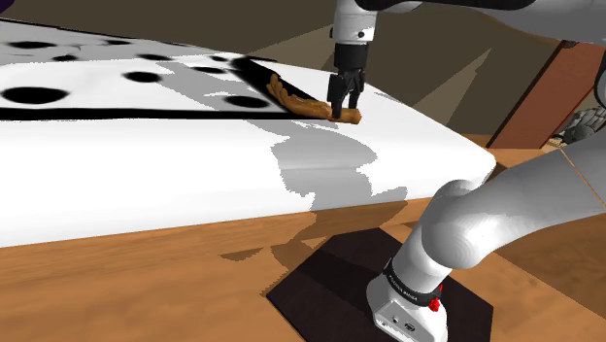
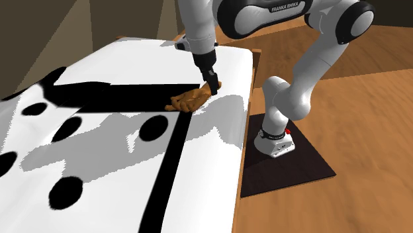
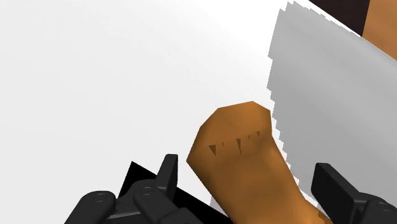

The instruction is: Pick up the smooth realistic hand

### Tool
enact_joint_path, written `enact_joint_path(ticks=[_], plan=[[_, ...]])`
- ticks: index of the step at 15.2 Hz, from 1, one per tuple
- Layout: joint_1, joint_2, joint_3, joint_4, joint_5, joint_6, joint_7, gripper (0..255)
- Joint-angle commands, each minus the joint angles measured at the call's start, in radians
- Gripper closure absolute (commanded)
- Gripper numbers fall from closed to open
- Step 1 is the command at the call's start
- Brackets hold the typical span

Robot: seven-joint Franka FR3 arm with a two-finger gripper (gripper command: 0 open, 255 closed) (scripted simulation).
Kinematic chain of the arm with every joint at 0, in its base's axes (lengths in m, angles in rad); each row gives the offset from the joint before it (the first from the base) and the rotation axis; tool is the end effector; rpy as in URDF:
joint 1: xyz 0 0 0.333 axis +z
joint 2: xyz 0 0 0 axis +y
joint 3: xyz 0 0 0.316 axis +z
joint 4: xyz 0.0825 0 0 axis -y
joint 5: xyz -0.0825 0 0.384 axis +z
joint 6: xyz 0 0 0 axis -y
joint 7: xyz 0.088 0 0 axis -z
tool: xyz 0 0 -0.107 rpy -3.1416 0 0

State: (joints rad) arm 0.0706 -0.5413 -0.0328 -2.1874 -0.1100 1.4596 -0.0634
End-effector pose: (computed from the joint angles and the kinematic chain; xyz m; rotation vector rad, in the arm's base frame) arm 0.3641 -0.0014 0.5786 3.0327 0.1601 -0.2857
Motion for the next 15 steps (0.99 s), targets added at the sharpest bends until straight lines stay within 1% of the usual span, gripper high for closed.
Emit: enact_joint_path(ticks=[1,10,15], plan=[[0.0,-0.001,0.0,-0.006,0.0,0.006,0.001,255],[0.0,0.0,-0.001,-0.006,-0.001,0.006,-0.001,255],[0.0,0.013,0.001,0.073,0.0,-0.059,-0.006,255]])
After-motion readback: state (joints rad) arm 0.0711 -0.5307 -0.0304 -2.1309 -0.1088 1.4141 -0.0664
